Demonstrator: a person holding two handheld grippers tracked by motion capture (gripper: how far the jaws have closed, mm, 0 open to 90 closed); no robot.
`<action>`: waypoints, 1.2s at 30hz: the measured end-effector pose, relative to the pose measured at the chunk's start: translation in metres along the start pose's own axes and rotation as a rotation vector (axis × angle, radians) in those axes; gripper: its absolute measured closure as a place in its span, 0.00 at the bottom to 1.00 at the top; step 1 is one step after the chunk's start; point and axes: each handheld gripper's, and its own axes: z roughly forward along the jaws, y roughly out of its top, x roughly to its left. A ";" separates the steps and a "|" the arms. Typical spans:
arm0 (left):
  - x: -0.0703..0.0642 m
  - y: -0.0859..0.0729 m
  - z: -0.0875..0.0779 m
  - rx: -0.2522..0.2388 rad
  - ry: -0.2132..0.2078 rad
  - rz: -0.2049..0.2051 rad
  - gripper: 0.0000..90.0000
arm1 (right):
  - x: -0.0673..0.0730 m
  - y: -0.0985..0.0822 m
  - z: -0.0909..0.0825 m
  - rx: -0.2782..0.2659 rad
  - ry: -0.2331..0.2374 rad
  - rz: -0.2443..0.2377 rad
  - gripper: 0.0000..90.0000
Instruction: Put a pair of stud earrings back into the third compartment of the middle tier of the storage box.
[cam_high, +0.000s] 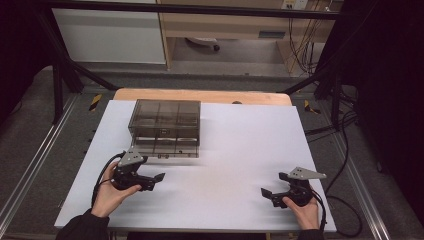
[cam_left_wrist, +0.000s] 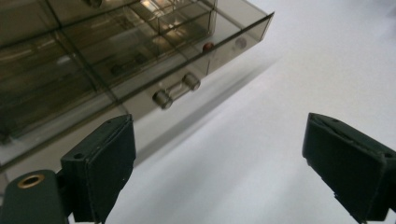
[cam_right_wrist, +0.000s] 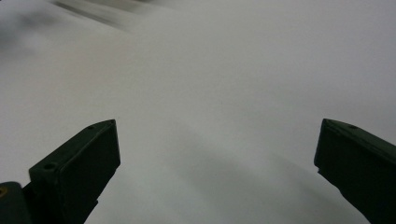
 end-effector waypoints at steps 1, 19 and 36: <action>0.001 -0.003 0.000 0.000 -0.001 -0.006 0.10 | 0.000 0.000 0.000 0.000 -0.001 -0.002 0.01; 0.019 -0.043 -0.014 -0.009 0.026 -0.035 0.10 | 0.000 -0.001 0.000 0.007 -0.004 0.005 0.01; 0.031 -0.058 -0.019 0.000 0.047 -0.058 0.10 | 0.001 -0.001 0.001 0.020 -0.003 -0.003 0.01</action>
